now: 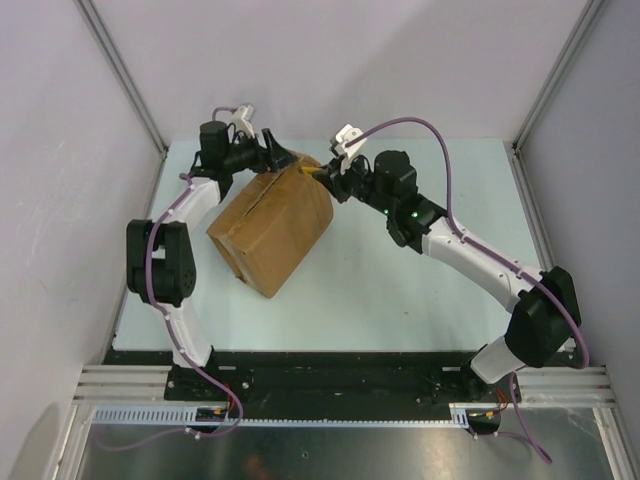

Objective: Unpack the express box
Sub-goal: Cut the express box at the center of the board, then adjust the express box at the center of the board.

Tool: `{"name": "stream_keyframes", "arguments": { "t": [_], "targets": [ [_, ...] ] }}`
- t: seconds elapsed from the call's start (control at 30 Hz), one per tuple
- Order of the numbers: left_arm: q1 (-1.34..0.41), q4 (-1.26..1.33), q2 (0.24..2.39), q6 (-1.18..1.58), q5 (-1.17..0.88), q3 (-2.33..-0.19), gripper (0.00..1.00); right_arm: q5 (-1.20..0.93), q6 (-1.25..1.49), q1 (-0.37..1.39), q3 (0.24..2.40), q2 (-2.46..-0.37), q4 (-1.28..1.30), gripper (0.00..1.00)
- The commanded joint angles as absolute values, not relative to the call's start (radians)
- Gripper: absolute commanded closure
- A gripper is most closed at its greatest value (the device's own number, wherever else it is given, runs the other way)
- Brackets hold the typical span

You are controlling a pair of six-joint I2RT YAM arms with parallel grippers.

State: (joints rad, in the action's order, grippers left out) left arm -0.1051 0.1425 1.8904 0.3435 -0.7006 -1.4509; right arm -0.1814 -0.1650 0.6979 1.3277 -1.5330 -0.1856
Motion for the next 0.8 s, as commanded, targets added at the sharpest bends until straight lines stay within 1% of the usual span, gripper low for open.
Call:
{"name": "stream_keyframes", "arguments": {
  "t": [0.0,0.1,0.33,0.43,0.47,0.63,0.67,0.77],
  "targets": [
    [-0.107,0.084,1.802,0.39,-0.744,-1.519,0.17,-0.17,-0.121,0.707,1.319,-1.476,-0.175,1.0],
    [-0.092,0.083,1.76,0.39,-0.73,-1.516,0.15,-0.167,-0.115,0.713,1.312,-1.465,-0.16,1.0],
    [-0.032,0.078,1.626,0.367,-0.658,-1.431,0.14,-0.178,-0.092,0.718,1.292,-1.471,-0.187,1.0],
    [-0.003,0.061,1.54,0.371,-0.637,-1.344,0.14,-0.183,-0.087,0.719,1.281,-1.462,-0.198,1.0],
    [0.036,0.048,1.519,0.376,-0.631,-1.289,0.14,-0.186,-0.087,0.719,1.276,-1.459,-0.199,1.0],
    [0.061,0.032,1.35,0.419,-0.606,-1.071,0.12,-0.207,-0.077,0.726,1.266,-1.428,-0.201,1.0],
    [0.063,0.034,1.332,0.419,-0.61,-1.013,0.12,-0.212,-0.065,0.727,1.266,-1.422,-0.198,1.0],
    [0.06,0.031,1.296,0.44,-0.672,-0.935,0.11,-0.232,-0.049,0.73,1.266,-1.393,-0.183,1.0]
  ]
}}
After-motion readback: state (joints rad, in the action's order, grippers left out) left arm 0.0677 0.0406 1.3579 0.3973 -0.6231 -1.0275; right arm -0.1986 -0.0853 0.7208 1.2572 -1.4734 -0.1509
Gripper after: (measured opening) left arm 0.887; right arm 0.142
